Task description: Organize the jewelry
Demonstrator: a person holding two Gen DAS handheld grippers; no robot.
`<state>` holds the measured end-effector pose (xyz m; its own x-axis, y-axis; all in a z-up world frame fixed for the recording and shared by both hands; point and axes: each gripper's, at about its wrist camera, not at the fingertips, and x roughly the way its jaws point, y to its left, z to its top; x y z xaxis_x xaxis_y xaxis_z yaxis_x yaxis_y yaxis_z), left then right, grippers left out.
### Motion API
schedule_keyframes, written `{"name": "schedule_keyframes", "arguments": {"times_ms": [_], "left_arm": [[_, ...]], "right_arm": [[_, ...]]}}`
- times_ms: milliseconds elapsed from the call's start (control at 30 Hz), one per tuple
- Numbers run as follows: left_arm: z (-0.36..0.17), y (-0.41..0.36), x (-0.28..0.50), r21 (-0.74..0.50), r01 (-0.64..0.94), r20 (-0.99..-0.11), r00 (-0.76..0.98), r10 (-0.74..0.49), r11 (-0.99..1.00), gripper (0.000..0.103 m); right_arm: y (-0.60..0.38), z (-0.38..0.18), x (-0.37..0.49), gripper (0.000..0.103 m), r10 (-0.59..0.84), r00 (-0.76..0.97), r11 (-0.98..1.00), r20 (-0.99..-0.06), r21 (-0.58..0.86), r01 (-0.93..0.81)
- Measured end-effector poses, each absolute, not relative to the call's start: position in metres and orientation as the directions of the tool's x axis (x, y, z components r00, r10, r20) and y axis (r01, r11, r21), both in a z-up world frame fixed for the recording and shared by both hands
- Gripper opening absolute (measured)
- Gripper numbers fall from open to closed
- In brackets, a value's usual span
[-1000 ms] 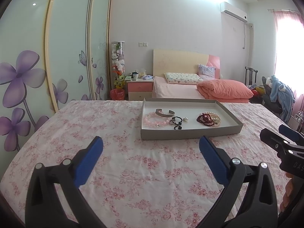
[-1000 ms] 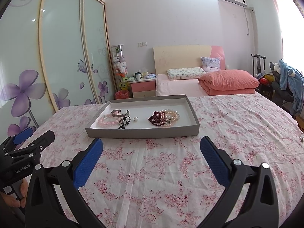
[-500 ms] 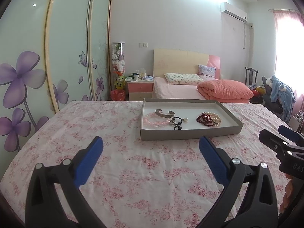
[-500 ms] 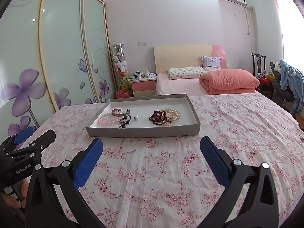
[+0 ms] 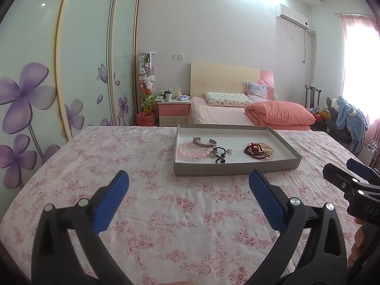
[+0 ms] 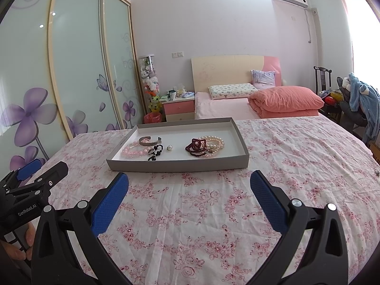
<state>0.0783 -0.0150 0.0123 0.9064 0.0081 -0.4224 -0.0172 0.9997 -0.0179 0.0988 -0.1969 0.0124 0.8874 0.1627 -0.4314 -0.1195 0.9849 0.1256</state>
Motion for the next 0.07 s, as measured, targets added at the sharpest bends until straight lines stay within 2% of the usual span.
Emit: {"name": "schedule_keyframes", "arguments": {"times_ms": [67], "left_arm": [[0.0123, -0.0148, 0.0782, -0.020, -0.017, -0.423, 0.906, 0.007, 1.000, 0.099]], "right_arm": [[-0.1975, 0.0126, 0.0991, 0.101, 0.163, 0.887, 0.985, -0.432, 0.125, -0.120]]}}
